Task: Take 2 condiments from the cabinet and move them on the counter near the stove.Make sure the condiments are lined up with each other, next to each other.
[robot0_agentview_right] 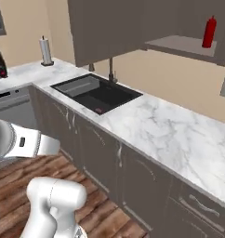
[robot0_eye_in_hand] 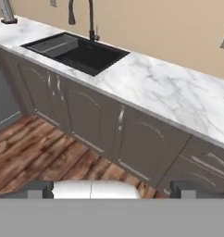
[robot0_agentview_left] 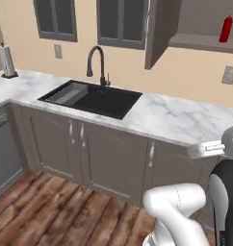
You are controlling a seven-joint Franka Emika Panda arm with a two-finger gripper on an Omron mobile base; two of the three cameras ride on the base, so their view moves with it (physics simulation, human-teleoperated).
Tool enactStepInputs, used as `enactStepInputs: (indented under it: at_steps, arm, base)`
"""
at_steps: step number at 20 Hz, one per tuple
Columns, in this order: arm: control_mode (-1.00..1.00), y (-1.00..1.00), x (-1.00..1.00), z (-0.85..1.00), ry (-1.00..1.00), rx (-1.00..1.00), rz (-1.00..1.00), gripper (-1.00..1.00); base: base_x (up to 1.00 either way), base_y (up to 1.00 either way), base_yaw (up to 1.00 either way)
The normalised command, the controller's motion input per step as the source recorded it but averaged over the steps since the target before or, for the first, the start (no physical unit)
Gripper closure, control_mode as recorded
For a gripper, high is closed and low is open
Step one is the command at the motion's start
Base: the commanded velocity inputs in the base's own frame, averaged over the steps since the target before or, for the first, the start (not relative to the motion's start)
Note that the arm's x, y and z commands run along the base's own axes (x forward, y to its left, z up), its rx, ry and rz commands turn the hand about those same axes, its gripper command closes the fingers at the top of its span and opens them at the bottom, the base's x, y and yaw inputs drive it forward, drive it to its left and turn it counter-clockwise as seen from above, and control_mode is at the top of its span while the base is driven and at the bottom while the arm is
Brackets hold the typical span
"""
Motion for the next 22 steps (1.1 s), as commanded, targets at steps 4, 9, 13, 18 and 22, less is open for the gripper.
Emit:
enactStepInputs:
  at_steps: [4,9,13,18,22]
  arm:
    - [1.00,0.00,0.00,0.00,0.00,0.00,0.00,-1.00]
    - [1.00,0.00,0.00,0.00,0.00,0.00,0.00,-1.00]
    - [1.00,0.00,0.00,0.00,0.00,0.00,0.00,-1.00]
    - [1.00,0.00,0.00,0.00,0.00,0.00,0.00,-1.00]
    - [1.00,0.00,0.00,0.00,0.00,0.00,0.00,-1.00]
  base:
    - [0.00,-0.52,-0.84]
    - [0.36,-0.19,-0.53]
    - [0.29,-0.07,-0.06]
    - [0.70,-0.03,-0.06]
    - [0.82,0.00,-0.04]
